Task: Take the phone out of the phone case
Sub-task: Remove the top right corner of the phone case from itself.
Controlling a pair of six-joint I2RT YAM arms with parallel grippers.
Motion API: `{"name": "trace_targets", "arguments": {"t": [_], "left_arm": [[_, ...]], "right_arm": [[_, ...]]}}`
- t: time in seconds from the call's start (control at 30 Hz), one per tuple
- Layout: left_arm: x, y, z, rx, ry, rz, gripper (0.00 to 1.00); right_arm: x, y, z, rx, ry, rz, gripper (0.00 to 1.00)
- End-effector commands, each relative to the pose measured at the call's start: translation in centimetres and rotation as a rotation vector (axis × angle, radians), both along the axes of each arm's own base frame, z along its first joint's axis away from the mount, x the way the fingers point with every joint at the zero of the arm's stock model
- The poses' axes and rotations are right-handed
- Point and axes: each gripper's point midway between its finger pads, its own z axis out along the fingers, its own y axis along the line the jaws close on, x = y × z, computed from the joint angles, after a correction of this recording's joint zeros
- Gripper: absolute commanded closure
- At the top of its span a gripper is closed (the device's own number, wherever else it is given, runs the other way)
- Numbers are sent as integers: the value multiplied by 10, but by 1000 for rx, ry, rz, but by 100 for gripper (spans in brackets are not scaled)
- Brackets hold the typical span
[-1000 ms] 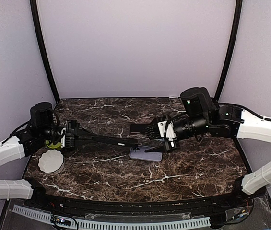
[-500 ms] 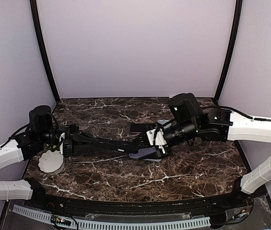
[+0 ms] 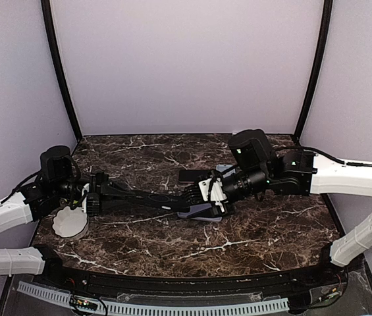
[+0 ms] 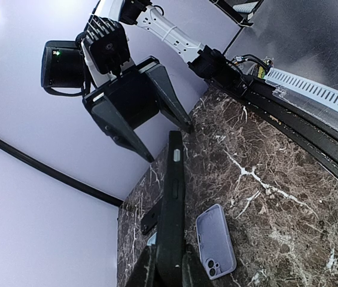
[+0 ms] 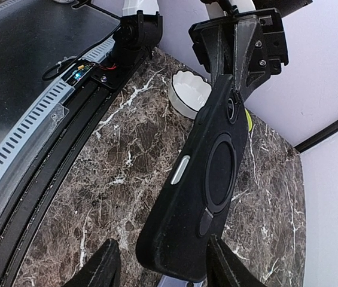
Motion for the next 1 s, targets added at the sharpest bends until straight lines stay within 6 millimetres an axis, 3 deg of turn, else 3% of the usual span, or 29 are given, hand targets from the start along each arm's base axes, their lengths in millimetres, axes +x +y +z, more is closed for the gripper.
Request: {"name": "trace_targets", "arguments": {"t": [0.0, 0.57, 0.97], "left_arm": [[-9, 0, 18, -58, -86, -42, 100], [-12, -1, 18, -59, -89, -50, 100], [-13, 0, 20, -64, -113, -44, 100]], "right_arm": [[0, 9, 12, 46, -32, 10, 52], [-5, 9, 3, 24, -4, 25, 70], [-9, 10, 0, 11, 18, 40, 88]]}}
